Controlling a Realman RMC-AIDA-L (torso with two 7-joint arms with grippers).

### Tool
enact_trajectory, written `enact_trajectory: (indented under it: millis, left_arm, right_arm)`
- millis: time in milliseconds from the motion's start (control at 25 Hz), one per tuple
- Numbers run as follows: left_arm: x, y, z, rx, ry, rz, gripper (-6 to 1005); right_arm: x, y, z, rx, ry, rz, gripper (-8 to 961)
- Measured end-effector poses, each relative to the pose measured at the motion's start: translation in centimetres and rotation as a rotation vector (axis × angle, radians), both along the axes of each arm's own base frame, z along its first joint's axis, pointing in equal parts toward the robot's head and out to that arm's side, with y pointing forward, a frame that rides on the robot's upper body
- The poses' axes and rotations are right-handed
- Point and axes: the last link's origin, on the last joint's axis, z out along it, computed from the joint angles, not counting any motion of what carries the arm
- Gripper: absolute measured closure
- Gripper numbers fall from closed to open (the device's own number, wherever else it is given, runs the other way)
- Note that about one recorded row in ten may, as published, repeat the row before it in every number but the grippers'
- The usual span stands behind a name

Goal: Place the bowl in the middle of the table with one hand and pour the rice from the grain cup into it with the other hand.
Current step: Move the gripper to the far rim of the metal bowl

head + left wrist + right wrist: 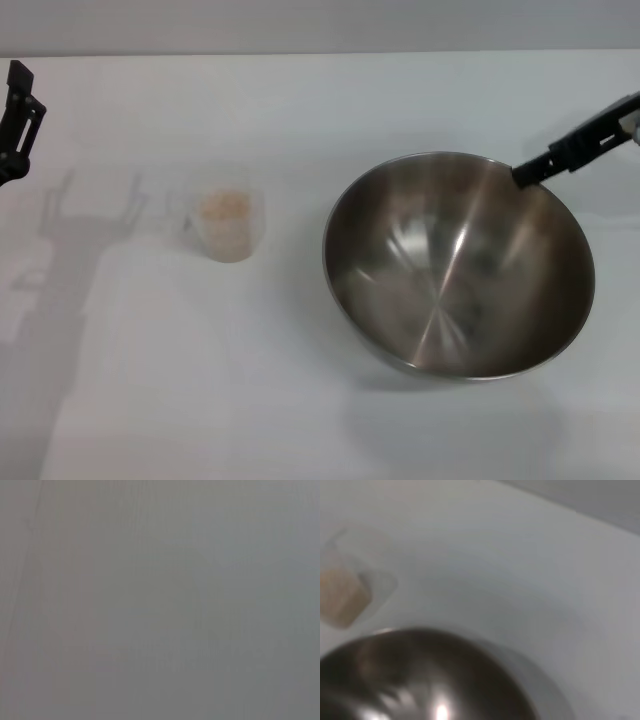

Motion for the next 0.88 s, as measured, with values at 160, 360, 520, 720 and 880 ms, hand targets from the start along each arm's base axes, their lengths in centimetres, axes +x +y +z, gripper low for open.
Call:
enact_trajectory:
  millis: [160, 360, 520, 720, 880]
  left_arm:
    - [0.0, 0.0, 0.0, 0.001, -0.001, -0.001, 139]
    - [0.0, 0.0, 0.0, 0.002, -0.001, -0.002, 139]
    - [0.1, 0.0, 0.0, 0.003, -0.002, -0.004, 139]
    - [0.1, 0.0, 0.0, 0.004, -0.003, -0.004, 139]
    - [0.0, -0.1, 0.0, 0.003, -0.002, -0.002, 139]
  right_arm:
    - [0.4, -0.1, -0.8, -0.033, -0.017, -0.006, 307]
    - [0.9, -0.3, -2.2, -0.084, -0.033, -0.009, 318]
    - [1.3, -0.4, -3.0, -0.109, -0.075, -0.004, 326]
    - [1.7, -0.3, -3.2, -0.103, -0.118, 0.006, 337]
    - [1.8, -0.3, -3.3, -0.108, -0.123, 0.021, 496]
